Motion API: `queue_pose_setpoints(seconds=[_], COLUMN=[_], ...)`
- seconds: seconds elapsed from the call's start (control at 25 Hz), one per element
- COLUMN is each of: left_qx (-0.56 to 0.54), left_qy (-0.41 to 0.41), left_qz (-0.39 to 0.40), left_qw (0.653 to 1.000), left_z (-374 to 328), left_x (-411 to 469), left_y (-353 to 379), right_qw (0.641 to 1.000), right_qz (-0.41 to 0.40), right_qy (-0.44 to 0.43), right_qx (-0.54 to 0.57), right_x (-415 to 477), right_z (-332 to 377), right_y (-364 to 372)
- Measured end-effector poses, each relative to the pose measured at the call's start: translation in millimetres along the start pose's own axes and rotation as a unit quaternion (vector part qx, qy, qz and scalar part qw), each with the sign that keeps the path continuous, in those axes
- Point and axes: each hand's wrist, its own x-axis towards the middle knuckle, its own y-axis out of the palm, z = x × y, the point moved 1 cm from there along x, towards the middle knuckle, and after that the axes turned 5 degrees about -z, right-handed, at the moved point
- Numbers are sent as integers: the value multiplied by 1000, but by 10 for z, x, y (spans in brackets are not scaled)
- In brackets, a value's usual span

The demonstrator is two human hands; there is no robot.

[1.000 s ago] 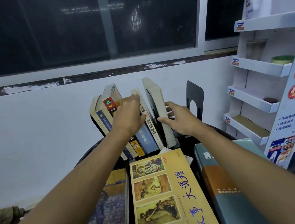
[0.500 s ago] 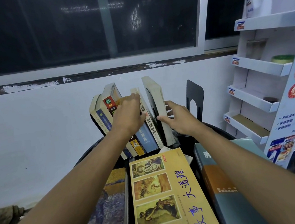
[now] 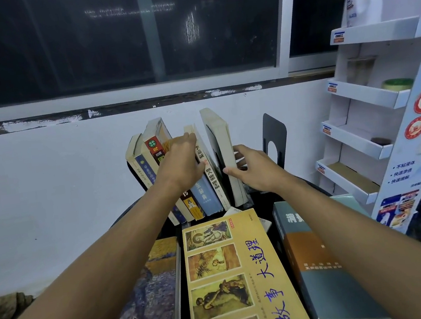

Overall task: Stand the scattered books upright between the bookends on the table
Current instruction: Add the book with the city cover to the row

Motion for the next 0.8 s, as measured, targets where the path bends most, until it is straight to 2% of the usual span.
queue_pose_setpoints(seconds=[0.28, 0.48, 0.56, 0.8], left_qx=[-50, -118, -137, -149], left_qy=[-8, 22, 41, 64], left_qz=[-9, -86, -53, 121], left_qw=[999, 989, 988, 979], left_z=[-7, -241, -389, -782], left_x=[-88, -301, -371, -536], left_y=[-40, -111, -70, 349], right_qw=[998, 994, 992, 981], right_qz=[0, -10, -14, 4], right_qy=[-15, -20, -9, 51], right_qx=[-67, -106, -128, -187], right_x=[-193, -465, -624, -1183], right_z=[-16, -117, -211, -641], right_y=[-312, -680, -828, -1232])
